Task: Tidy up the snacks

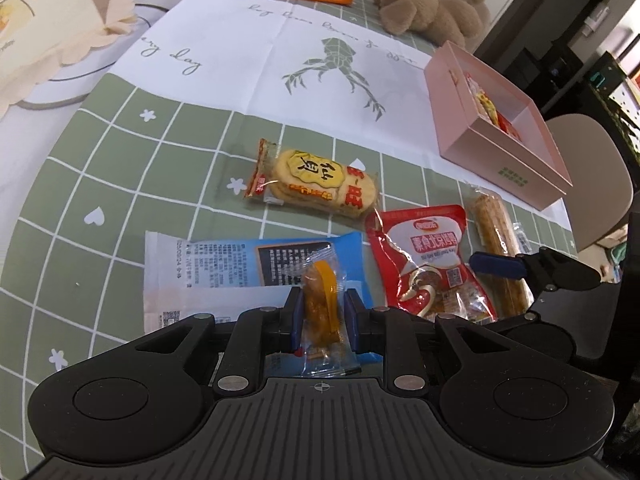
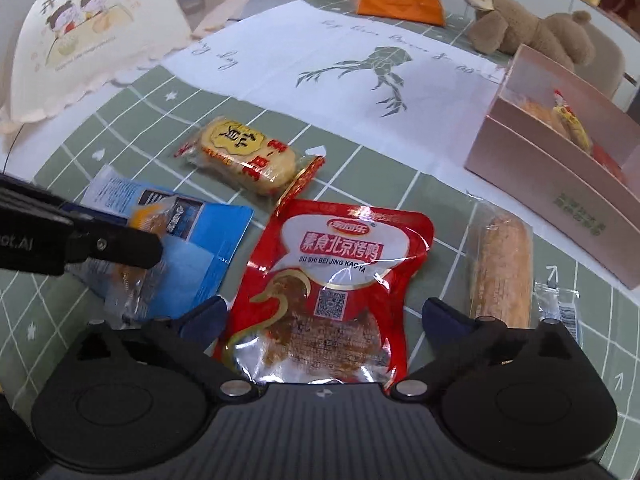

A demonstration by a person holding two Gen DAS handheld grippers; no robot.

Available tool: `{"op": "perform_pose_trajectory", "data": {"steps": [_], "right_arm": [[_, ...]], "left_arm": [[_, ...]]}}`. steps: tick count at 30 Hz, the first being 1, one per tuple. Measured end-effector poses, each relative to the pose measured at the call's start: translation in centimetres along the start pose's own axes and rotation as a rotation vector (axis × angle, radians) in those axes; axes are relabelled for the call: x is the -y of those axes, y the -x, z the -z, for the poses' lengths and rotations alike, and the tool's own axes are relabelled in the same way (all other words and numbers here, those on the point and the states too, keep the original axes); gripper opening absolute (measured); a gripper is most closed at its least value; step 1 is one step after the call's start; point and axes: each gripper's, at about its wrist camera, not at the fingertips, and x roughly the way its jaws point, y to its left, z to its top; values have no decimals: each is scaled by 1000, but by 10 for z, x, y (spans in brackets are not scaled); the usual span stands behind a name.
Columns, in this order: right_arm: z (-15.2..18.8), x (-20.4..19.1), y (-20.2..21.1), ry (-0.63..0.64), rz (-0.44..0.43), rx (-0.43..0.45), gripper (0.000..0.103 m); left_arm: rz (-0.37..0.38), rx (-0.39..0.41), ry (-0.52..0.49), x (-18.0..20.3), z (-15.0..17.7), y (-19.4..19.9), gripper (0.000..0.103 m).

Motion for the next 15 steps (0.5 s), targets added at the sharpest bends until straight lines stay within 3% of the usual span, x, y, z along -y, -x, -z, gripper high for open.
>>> {"op": "perform_pose_trajectory", "data": {"steps": [7, 11, 15], "right_arm": [[-9, -1, -4, 62, -38, -9, 101], [-12, 6, 11, 122, -84, -36, 63], [-9, 18, 29, 158, -55, -15, 42]], "left_arm": [[4, -4, -11, 0, 0, 1, 26], [12, -6, -10, 0, -1, 0, 26], [30, -9, -23, 3, -2, -2, 26]]}}
